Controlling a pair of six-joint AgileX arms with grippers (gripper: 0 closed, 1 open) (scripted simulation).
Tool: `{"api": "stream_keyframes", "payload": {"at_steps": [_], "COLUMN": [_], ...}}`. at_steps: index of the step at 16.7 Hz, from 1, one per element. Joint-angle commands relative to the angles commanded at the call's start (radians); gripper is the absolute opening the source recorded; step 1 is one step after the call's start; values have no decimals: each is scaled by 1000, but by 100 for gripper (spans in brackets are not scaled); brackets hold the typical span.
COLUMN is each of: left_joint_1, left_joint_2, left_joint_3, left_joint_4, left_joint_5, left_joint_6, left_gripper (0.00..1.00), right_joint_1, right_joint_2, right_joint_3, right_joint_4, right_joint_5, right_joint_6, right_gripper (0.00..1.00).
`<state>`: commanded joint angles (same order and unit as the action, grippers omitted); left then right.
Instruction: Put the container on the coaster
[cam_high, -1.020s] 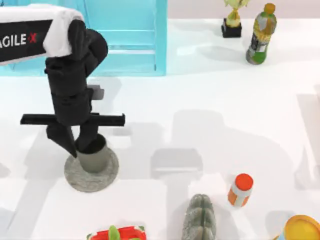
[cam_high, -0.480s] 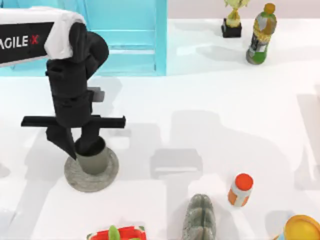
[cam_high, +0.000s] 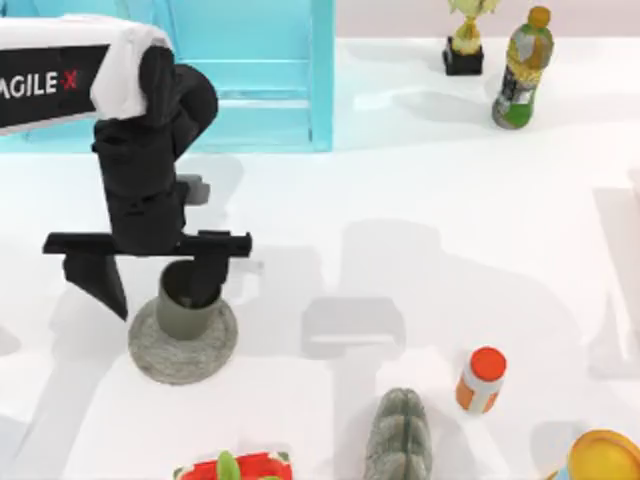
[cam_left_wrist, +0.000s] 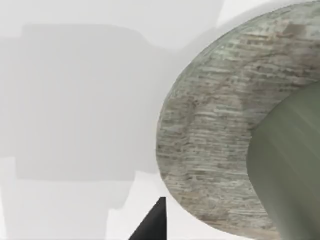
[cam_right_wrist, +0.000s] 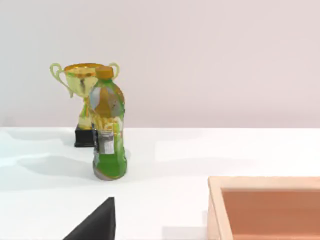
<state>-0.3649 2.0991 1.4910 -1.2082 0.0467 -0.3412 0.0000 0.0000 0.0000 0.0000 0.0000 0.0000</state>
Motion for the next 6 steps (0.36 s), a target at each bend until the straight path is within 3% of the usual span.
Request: {"api": "stream_keyframes", "payload": {"at_steps": [6], "left_joint_1": [0], "left_joint_2": [0], "left_joint_3": [0], "left_joint_4": [0], "left_joint_5": [0], "left_joint_6": [0], "left_gripper": [100], "right_joint_1": [0], "right_joint_2": [0], "right_joint_3": [0], "right_joint_4": [0], "right_joint_5": [0], "right_joint_6": [0], "right_gripper": [100]}}
